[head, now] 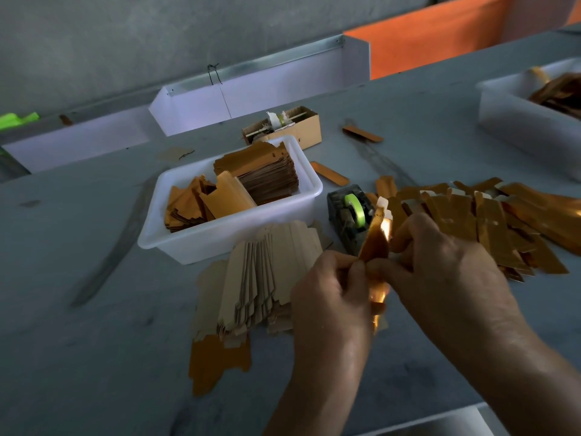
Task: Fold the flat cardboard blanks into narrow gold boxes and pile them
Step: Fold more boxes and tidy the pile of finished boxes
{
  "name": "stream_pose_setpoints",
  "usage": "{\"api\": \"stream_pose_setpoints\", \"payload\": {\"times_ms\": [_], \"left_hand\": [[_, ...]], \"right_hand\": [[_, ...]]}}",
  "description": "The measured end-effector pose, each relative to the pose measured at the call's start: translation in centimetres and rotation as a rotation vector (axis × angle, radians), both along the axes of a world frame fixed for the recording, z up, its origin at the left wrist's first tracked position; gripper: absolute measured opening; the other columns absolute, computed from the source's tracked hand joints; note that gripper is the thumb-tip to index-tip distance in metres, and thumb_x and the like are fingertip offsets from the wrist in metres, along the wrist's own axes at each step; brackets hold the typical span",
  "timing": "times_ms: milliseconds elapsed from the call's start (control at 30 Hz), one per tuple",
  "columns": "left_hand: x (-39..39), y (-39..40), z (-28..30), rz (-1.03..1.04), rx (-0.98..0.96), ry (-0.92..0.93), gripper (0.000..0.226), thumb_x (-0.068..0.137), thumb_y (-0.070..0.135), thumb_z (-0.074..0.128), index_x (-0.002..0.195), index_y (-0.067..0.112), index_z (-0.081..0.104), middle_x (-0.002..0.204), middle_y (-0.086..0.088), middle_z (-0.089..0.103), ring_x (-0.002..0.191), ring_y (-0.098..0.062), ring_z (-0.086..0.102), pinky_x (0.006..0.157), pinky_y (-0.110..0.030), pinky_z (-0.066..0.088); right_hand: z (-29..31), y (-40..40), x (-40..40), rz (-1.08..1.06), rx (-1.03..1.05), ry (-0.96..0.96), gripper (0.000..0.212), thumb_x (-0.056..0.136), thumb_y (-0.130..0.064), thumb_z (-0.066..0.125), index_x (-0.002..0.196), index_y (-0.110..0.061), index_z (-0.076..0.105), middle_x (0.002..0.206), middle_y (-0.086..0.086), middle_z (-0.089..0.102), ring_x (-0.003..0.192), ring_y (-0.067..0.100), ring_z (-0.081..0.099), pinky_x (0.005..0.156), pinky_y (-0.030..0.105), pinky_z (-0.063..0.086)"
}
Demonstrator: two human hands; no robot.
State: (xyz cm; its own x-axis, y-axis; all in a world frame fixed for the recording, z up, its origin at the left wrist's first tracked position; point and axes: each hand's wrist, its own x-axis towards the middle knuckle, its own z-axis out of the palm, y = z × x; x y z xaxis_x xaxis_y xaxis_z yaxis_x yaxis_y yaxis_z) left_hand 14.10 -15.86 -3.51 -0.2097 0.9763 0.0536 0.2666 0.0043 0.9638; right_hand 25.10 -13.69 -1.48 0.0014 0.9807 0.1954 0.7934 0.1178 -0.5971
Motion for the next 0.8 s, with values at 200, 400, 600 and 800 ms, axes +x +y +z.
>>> {"api": "stream_pose_setpoints", "payload": {"times_ms": [200,400,600,800], "left_hand": [[-0.4,0.2,0.5,0.005,-0.022,0.057,0.007,0.094,0.024,0.056,0.091,0.023,0.062,0.072,0.006,0.068,0.062,0.002,0.066,0.047,-0.011,0.047],[-0.7,0.0,-0.2,-0.055,-0.129,0.014,0.013,0.096,0.023,0.054,0.093,0.018,0.065,0.085,-0.005,0.071,0.073,-0.018,0.07,0.064,-0.038,0.06],[-2.2,0.2,-0.6,-0.096,-0.264,-0.131,0.015,0.096,0.024,0.054,0.09,0.018,0.067,0.082,-0.007,0.074,0.069,-0.019,0.072,0.056,-0.025,0.054],[-2.4,0.6,-0.5,-0.063,-0.137,0.412,0.027,0.098,0.037,0.044,0.122,0.033,0.056,0.079,0.014,0.061,0.065,0.004,0.062,0.057,-0.009,0.051]], "right_hand": [[-1.5,0.2,0.5,0.122,-0.105,0.369,0.044,0.06,-0.065,0.051,0.084,-0.027,0.053,0.069,-0.007,0.062,0.066,0.003,0.063,0.055,0.017,0.051],[-2.8,0.5,0.7,0.188,-0.349,0.734,0.022,0.07,-0.039,0.066,0.081,-0.02,0.064,0.07,-0.001,0.068,0.067,0.01,0.065,0.066,0.025,0.048],[-3.9,1.2,0.9,0.211,-0.414,0.707,0.015,0.088,-0.011,0.058,0.087,-0.02,0.069,0.083,0.004,0.071,0.083,0.02,0.067,0.083,0.036,0.053],[-4.0,2.3,1.1,0.127,-0.275,0.666,0.025,0.089,-0.013,0.057,0.085,-0.038,0.059,0.078,-0.002,0.069,0.074,0.012,0.067,0.072,0.027,0.051]]}}
